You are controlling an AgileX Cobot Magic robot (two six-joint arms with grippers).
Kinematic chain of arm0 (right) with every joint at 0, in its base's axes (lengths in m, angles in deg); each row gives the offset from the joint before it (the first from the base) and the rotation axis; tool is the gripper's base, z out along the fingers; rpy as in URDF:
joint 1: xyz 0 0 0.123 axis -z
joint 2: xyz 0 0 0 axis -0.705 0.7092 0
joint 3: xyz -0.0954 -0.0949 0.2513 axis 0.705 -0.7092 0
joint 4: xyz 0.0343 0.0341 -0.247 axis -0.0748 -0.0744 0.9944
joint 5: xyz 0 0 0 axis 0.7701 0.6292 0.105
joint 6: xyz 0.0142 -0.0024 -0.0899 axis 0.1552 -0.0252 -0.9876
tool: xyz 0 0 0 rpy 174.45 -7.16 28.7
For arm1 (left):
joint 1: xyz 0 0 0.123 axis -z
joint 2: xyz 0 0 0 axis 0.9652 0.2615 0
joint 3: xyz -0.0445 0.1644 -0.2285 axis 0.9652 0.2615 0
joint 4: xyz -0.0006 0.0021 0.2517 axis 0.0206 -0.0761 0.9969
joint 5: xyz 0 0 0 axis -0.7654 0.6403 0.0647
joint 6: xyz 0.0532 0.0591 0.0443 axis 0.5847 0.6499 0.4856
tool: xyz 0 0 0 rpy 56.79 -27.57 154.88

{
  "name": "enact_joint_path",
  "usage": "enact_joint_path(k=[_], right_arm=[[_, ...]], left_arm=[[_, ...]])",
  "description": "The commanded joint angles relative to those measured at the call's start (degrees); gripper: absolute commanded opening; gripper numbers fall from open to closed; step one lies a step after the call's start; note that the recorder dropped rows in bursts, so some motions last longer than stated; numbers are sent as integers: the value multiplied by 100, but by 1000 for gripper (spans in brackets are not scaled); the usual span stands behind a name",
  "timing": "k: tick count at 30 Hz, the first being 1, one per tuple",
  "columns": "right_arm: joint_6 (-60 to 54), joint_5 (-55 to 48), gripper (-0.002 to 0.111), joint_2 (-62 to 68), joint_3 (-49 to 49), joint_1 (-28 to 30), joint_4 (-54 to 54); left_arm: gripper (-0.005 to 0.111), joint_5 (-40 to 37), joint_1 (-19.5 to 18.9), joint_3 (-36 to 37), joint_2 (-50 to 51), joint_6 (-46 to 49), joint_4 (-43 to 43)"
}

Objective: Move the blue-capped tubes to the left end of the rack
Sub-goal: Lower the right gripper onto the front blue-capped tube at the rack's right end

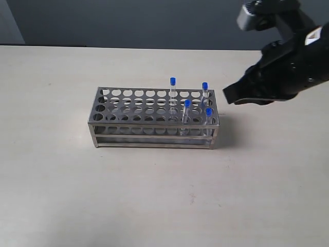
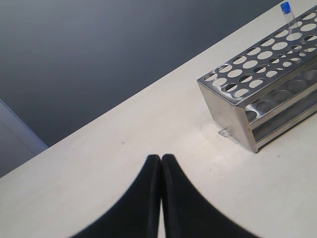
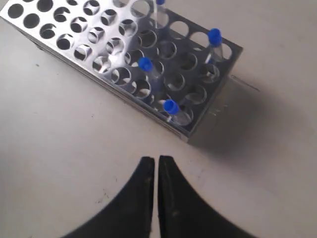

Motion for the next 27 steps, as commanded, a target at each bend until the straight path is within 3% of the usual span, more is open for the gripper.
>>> enact_joint_path(k=[1,6,8,13,27], right_arm=[[58,367,10,480,260,-505,454],[83,654,39,808,310,-734,891],[146,743,43,898,310,-734,891],[210,1022,38,1186,310,-734,941],[360,1308,37,1942,310,-734,941]], left_arm=[[1,24,22,-30,20,-28,-9],[1,24,22,-30,20,-28,-9],[1,24,22,-30,20,-28,-9],[1,37,22,-30,20,-28,-9],[1,37,22,-30,20,-28,3]])
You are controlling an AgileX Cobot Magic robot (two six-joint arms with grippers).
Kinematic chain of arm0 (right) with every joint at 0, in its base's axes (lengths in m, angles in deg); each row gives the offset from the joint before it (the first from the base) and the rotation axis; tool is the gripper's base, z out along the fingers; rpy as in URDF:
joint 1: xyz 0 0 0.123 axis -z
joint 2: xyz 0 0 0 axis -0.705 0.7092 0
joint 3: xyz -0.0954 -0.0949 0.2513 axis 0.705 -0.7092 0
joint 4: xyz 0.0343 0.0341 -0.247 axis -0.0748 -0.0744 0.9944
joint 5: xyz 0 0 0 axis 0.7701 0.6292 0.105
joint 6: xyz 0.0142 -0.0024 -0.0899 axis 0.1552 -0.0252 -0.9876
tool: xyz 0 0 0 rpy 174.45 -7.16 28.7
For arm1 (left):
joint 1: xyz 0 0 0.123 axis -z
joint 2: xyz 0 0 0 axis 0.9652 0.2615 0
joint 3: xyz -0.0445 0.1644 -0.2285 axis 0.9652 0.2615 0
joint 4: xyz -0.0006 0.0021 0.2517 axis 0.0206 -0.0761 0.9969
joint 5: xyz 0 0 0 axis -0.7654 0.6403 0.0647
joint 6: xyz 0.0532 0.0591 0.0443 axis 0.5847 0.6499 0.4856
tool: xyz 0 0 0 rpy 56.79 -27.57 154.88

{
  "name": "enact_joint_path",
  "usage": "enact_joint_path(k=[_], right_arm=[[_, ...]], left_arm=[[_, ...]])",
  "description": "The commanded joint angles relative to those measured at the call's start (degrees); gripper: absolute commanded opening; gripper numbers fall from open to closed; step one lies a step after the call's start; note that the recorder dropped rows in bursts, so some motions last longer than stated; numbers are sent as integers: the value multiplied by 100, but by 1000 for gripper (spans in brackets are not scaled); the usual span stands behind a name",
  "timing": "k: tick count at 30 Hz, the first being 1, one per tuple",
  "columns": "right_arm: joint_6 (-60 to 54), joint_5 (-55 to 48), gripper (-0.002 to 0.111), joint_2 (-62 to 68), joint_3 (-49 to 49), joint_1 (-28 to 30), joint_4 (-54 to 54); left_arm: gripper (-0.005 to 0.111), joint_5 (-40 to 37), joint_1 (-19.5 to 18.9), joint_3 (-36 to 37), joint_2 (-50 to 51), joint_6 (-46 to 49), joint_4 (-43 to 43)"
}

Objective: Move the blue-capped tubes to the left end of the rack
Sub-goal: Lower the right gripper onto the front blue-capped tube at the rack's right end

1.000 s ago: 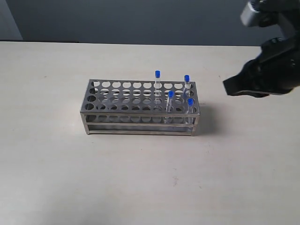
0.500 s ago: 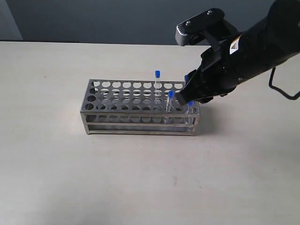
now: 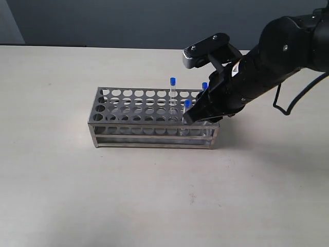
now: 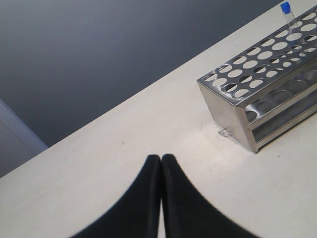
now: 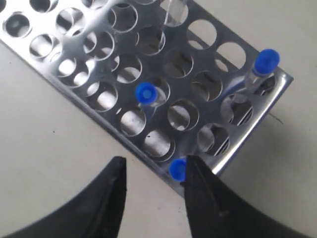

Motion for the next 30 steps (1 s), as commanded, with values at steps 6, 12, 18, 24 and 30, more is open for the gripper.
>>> enact_joint_path(k=[6,12,18,24,30], right_arm=[[472,181,10,357,31,-2,399],[472,170,0,367,31,-2,483],[472,180,0,367,31,-2,484],[472,168,0,356,31,-2,465],[520,149,17,161,69,-2,452]], left_arm=[[1,37,22,-30,20,-28,3],[1,37,22,-30,20,-28,3],[1,37,22,-30,20,-28,3],[1,37,22,-30,20,-28,3],[1,23,22,-30,20,-28,-23]])
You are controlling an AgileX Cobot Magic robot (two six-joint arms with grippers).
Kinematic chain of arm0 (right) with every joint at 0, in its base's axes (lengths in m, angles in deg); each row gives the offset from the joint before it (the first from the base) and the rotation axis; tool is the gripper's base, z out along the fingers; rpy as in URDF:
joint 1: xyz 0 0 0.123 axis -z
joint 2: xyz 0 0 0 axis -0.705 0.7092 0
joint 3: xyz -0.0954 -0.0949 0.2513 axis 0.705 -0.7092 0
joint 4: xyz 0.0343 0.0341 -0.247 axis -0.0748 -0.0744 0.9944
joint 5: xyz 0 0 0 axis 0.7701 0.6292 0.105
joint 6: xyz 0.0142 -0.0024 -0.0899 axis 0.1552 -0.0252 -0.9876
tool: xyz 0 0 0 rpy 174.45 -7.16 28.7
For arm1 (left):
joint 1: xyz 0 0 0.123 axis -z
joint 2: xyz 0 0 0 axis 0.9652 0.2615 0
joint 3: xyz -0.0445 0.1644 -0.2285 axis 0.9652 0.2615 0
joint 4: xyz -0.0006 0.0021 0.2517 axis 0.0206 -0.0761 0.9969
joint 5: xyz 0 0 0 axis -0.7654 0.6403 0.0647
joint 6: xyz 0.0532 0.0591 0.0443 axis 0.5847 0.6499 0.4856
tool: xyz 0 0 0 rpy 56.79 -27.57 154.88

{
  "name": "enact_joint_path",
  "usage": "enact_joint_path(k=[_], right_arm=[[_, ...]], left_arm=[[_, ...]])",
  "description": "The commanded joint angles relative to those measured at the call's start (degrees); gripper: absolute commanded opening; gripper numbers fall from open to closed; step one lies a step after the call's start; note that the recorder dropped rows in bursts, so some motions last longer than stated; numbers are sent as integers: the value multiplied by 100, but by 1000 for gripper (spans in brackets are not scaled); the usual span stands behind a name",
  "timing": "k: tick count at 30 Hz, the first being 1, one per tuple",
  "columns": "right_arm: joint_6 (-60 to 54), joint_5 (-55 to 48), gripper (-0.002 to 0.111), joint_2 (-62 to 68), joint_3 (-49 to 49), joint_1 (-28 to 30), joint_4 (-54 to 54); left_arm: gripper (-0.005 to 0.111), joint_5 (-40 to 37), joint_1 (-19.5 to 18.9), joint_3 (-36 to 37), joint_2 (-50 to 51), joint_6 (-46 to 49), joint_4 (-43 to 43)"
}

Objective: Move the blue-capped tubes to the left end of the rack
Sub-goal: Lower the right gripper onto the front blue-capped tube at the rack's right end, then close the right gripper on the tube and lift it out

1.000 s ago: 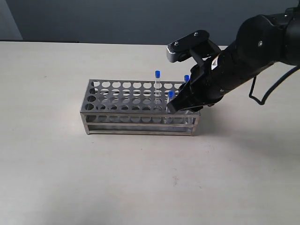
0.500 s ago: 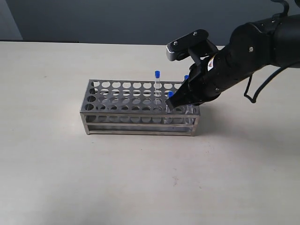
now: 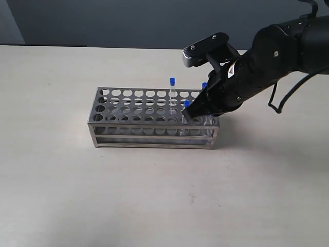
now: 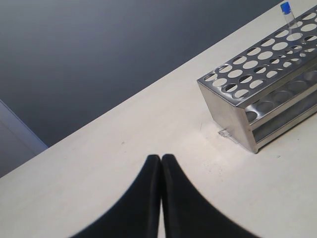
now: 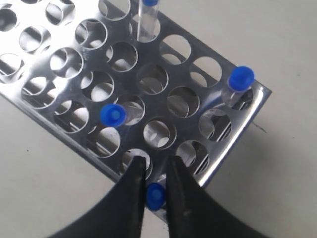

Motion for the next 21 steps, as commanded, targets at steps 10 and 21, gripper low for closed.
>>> enact_joint_path(k=[10,21], right_arm=[[104,-139,34,-105,160,-2,101],[420,-4,34,332,160,-2,303]], left_arm=[[1,23,22,-30,20,-28,-23],[1,23,22,-30,20,-28,-23]])
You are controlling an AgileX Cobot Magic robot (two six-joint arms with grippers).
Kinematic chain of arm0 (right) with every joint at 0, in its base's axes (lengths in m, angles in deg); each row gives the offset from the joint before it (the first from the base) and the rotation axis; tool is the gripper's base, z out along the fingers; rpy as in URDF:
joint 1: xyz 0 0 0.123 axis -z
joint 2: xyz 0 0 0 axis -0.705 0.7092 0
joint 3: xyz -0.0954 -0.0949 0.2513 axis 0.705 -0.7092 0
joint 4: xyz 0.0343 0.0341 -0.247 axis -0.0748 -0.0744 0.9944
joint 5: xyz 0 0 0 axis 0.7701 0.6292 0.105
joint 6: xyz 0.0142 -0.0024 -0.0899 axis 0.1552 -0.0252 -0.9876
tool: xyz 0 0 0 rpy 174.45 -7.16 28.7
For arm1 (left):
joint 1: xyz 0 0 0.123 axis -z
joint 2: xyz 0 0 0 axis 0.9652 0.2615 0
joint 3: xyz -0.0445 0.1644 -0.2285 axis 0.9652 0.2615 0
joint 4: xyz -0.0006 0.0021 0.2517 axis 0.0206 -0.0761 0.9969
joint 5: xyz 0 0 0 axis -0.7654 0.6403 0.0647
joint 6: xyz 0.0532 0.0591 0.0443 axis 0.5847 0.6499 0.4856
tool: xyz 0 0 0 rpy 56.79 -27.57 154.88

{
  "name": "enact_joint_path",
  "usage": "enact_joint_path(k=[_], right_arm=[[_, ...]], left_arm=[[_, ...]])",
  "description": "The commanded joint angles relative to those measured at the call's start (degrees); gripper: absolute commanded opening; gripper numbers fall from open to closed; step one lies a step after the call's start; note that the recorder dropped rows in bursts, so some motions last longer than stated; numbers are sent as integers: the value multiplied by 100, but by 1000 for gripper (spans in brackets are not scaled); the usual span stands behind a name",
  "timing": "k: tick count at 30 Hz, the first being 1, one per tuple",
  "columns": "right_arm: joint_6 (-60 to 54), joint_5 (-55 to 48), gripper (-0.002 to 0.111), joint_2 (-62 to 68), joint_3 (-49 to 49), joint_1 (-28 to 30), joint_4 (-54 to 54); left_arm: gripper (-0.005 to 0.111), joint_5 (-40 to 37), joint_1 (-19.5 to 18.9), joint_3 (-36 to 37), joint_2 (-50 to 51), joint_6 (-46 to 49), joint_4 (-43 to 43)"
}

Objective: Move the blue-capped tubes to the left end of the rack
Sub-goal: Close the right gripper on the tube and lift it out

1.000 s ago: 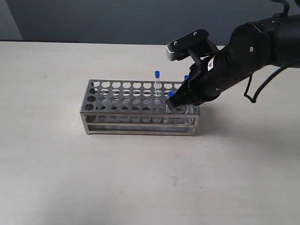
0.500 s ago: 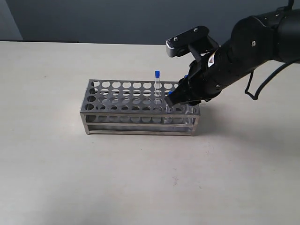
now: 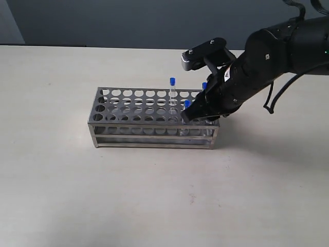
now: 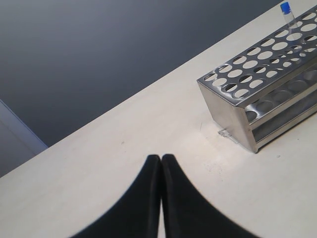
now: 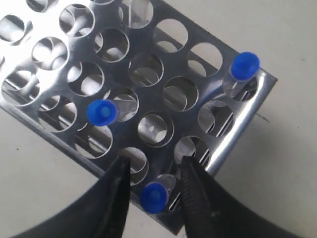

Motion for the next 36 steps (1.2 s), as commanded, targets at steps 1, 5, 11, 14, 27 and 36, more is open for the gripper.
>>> enact_joint_path(k=[1,5,11,14,27,36], right_arm=[[30,138,33,101,30,-2,37],[38,112,13,122,30,-2,37],[38,-50,0,-28,30,-13,37],[38,-266,0,-259,30,-13,37],[38,-640,-1,-1438,30,-13,48],[13,-1016,-1,-1665,514,-13,33]], left_arm=[[1,23,22,-30,20,-28,-23],[1,23,22,-30,20,-28,-23],[1,23,22,-30,20,-28,-23],[1,37,22,-30,20,-28,-12],[1,37,22,-30,20,-28,-12],[1,37,22,-30,20,-28,-12]])
